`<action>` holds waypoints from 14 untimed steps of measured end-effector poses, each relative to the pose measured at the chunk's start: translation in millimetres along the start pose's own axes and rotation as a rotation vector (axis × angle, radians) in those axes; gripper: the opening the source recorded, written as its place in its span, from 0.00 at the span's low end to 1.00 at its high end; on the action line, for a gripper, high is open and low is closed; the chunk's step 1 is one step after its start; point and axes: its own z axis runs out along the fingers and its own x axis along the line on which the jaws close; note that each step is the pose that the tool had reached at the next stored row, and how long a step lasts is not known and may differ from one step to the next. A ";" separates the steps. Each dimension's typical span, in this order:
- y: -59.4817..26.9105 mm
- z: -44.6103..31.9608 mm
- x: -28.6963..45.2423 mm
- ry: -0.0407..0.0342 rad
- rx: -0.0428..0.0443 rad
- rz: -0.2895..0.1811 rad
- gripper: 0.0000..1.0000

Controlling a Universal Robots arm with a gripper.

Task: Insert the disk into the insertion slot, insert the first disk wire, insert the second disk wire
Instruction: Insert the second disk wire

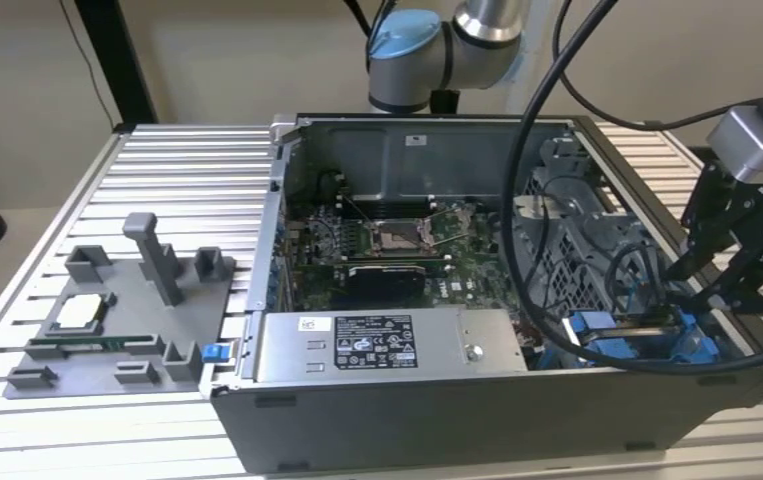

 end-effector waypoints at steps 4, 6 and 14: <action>0.0 0.6 0.1 0.0003 -0.0041 0.001 1.00; -0.1 0.9 0.1 0.0002 -0.0047 0.001 1.00; -0.6 2.3 0.3 0.0002 -0.0049 0.001 1.00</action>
